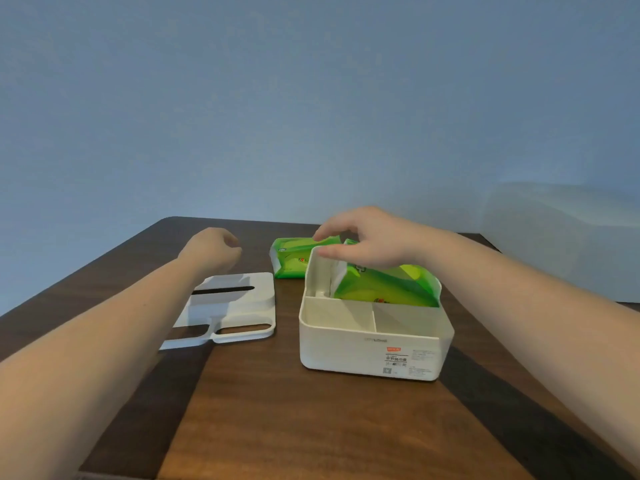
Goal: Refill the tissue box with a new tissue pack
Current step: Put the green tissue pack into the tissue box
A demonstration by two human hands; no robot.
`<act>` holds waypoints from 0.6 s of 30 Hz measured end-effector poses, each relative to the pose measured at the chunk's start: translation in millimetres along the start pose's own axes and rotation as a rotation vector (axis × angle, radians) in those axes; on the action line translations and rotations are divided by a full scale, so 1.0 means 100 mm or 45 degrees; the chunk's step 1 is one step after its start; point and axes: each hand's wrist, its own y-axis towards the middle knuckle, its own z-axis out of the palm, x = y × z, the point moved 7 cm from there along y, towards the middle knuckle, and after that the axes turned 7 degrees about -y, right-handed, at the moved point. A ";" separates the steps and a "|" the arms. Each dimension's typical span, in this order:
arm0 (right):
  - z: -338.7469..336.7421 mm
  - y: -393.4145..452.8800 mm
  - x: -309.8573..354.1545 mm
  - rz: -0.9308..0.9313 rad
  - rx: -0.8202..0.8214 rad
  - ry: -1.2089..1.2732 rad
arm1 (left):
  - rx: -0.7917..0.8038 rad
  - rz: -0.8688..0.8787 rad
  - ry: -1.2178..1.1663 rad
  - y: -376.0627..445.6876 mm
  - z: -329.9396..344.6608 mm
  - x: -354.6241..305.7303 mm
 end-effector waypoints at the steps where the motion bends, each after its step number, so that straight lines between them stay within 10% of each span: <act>1: 0.01 0.05 0.05 0.013 -0.018 0.012 | -0.007 -0.028 0.012 -0.02 -0.07 0.08; 18: 0.94 0.81 0.82 0.305 0.520 -0.305 | 0.077 -0.381 0.175 -0.30 -0.30 1.07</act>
